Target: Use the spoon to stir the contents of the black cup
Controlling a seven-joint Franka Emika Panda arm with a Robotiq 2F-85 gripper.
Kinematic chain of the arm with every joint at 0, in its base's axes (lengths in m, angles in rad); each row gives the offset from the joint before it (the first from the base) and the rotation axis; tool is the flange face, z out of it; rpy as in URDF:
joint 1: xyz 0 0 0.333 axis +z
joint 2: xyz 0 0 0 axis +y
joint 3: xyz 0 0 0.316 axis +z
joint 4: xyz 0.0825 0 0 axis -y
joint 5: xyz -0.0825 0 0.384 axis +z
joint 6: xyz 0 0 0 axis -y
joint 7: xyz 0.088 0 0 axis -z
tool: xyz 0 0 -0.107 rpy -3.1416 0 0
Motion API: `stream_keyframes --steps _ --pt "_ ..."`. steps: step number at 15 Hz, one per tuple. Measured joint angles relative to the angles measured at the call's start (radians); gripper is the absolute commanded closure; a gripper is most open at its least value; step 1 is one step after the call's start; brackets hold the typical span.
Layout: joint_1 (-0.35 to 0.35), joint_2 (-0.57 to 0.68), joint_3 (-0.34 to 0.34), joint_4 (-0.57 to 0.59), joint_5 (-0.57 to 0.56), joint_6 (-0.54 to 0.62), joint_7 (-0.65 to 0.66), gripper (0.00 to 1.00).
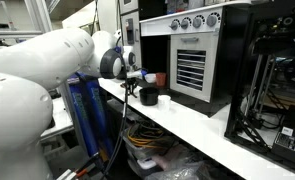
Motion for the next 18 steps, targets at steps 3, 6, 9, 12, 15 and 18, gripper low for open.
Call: stream_keyframes --steps 3,6,9,12,15,18 --pt "0.001 -0.003 0.000 0.001 -0.002 0.000 0.000 0.96" --pt "0.002 -0.025 0.000 0.003 -0.012 -0.003 0.000 0.96" --pt "0.004 -0.073 0.000 0.004 -0.018 -0.027 0.000 0.96" --pt "0.005 -0.126 0.001 0.002 -0.018 -0.074 -0.002 0.96" --pt "0.005 -0.169 0.007 -0.005 -0.018 -0.136 -0.008 0.96" --pt "0.005 -0.199 0.015 -0.023 -0.017 -0.197 -0.018 0.96"
